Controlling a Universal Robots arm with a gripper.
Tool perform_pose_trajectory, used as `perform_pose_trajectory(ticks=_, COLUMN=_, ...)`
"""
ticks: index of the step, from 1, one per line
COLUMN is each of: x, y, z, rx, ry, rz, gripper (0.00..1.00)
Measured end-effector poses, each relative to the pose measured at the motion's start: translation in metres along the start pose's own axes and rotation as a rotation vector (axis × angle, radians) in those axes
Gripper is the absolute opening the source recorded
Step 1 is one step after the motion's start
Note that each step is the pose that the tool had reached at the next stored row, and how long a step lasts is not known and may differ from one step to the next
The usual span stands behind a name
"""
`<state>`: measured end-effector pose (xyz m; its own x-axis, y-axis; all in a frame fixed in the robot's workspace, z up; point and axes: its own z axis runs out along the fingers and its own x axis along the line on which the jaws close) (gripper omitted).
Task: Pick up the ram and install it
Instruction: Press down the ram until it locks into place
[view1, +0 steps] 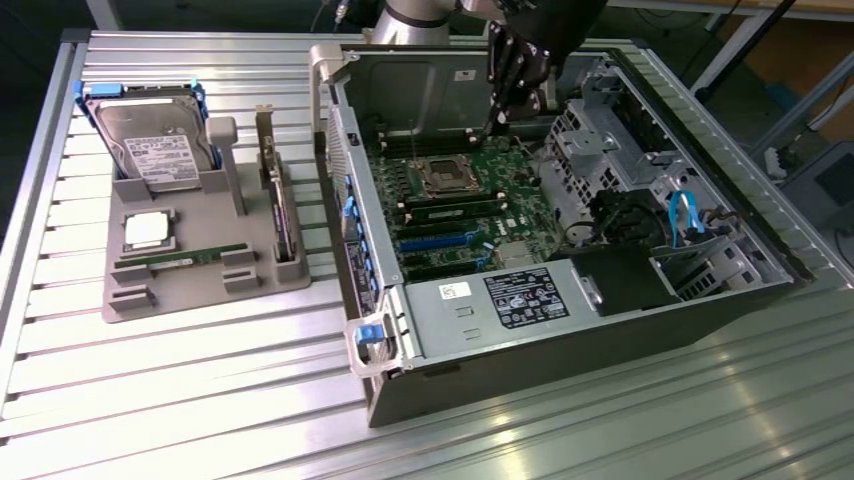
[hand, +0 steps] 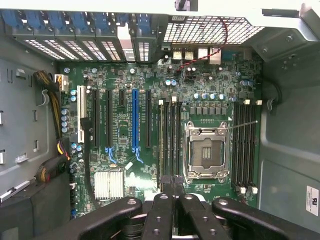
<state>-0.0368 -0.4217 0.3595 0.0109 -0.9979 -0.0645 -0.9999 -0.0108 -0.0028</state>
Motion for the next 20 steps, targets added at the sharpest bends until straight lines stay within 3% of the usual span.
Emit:
perform_pose_trajectory(ticks=12, x=0.0000, y=-0.0001, z=0.0001, rx=0.0016, ry=0.0000, rz=0.023, gripper=0.10)
perform_pose_trajectory(ticks=20, x=0.0000, y=0.0000, z=0.0002, rx=0.0127, ry=0.0006, rz=0.197, gripper=0.10)
